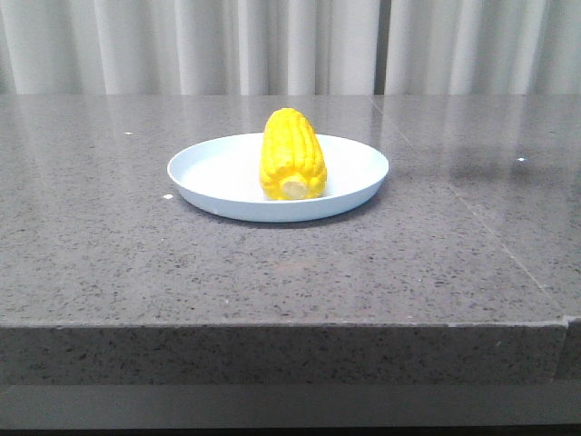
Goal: Place corn on plate with both arms
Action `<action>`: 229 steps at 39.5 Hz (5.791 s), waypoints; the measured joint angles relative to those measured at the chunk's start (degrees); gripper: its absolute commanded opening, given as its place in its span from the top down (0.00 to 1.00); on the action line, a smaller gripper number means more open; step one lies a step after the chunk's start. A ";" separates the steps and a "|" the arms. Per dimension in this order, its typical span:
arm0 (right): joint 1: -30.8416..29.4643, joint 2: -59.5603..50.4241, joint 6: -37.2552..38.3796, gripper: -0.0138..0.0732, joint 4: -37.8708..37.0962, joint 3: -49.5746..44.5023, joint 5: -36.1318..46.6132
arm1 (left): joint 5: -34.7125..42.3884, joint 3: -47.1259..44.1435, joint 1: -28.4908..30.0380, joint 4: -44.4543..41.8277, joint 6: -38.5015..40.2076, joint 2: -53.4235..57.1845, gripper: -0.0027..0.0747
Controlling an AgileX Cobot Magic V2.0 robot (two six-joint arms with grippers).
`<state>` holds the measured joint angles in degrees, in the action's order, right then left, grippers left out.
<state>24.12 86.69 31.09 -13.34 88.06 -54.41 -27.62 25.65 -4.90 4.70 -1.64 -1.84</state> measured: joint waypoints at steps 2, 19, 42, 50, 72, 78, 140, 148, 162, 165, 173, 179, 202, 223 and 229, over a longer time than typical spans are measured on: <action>-2.73 -2.03 -2.05 0.91 1.00 -2.21 0.01 | 0.00 0.00 0.00 0.00 0.00 0.00 0.99; -14.61 -27.26 -12.29 0.91 5.81 -31.17 7.54 | 0.00 0.00 0.00 0.00 0.00 0.00 0.99; -14.61 -65.98 -12.40 0.91 3.39 -62.34 29.51 | 0.00 0.00 0.00 0.00 0.00 0.00 0.99; -14.61 -75.49 -12.44 0.91 3.23 -66.54 33.02 | 0.00 0.00 0.00 0.00 0.00 0.00 0.99; -14.61 -76.89 -12.44 0.91 3.10 -67.25 34.71 | 0.02 0.00 0.00 0.00 0.00 0.00 0.99; -14.61 -76.89 -12.44 0.91 3.10 -67.25 34.71 | 0.02 0.00 0.00 0.00 0.00 0.00 0.99; -14.61 -76.89 -12.54 0.91 3.10 -67.25 35.08 | 19.51 -26.21 0.00 -7.01 0.00 2.18 0.99; -14.61 -76.89 -12.54 0.91 3.10 -67.25 35.08 | 19.51 -26.21 0.00 -6.91 0.00 2.18 0.99; -14.61 -76.89 -12.54 0.91 3.10 -67.25 35.08 | 19.51 -26.21 0.00 -6.91 0.00 2.18 0.99; -14.61 -76.89 -12.54 0.91 3.10 -67.25 35.08 | 19.51 -26.21 0.00 -6.91 0.00 2.18 0.99; -14.61 -76.98 -12.83 0.91 2.98 -68.25 36.69 | 19.51 -26.21 0.00 -6.91 0.00 2.18 0.99; -16.67 -77.32 -20.78 0.91 8.04 -74.10 44.03 | 19.51 -26.21 0.00 -6.91 0.00 2.18 0.99; -23.30 -87.32 -32.13 0.91 22.94 -89.52 42.58 | 19.51 -26.21 0.00 -6.91 0.00 2.18 0.99; -23.30 -87.32 -32.00 0.91 22.94 -89.52 41.67 | 19.51 -26.21 0.00 -6.91 0.00 2.18 0.99; -23.30 -87.32 -32.00 0.91 22.94 -89.52 41.67 | 19.51 -26.21 0.00 -6.91 0.00 2.18 0.99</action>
<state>0.82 -0.63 -0.91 9.60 -1.46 -12.74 -8.12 -0.56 -4.90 -2.21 -1.64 0.34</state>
